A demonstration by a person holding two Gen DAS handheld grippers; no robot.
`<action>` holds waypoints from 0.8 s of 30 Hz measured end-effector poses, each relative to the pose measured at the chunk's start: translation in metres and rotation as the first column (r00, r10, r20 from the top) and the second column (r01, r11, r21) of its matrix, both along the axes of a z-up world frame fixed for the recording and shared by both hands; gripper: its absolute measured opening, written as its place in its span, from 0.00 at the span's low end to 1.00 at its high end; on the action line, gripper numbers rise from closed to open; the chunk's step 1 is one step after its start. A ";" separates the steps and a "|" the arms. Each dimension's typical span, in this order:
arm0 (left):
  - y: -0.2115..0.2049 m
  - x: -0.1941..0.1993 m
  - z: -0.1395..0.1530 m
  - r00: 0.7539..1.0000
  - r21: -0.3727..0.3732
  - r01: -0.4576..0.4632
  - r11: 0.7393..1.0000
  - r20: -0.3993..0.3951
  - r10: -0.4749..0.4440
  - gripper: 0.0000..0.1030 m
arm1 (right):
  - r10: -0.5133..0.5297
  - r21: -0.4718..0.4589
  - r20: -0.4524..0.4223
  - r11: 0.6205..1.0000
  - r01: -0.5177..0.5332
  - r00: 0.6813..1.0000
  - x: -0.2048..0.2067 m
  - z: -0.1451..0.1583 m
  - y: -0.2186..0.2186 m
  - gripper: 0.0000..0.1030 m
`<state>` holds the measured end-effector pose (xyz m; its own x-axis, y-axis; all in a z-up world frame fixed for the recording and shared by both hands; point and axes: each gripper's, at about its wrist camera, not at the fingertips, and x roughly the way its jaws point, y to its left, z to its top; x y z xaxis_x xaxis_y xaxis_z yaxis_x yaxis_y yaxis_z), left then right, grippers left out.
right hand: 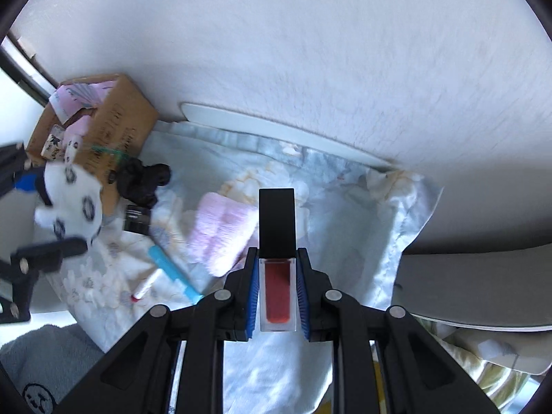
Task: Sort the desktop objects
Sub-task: 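Grasp the panda sock with left tool while right tool grasps red lipstick, then carry sock and lipstick into the cardboard box and open both tools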
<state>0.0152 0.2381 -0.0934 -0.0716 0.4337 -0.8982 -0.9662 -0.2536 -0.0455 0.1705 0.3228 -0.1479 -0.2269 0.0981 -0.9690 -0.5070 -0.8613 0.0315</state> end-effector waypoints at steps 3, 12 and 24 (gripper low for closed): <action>-0.006 -0.016 0.013 1.000 0.019 -0.027 0.999 0.015 0.026 0.43 | 0.018 0.023 0.013 1.000 -0.019 1.000 -0.012 0.019 -0.001 0.18; -0.046 -0.073 0.033 0.984 0.046 -0.176 0.983 0.001 0.176 0.43 | 0.061 0.066 -0.009 0.996 -0.060 0.998 -0.064 0.056 -0.034 0.18; -0.130 -0.158 0.037 0.927 0.056 -0.373 0.926 -0.010 0.374 0.44 | 0.186 0.054 -0.059 0.982 -0.183 0.981 -0.168 0.080 -0.083 0.18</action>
<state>-0.1429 0.1082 -0.0562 -0.2553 0.4186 -0.8715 -0.8029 -0.5940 -0.0500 0.0021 0.2393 -0.0681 -0.3060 0.0950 -0.9473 -0.3375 -0.9412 0.0146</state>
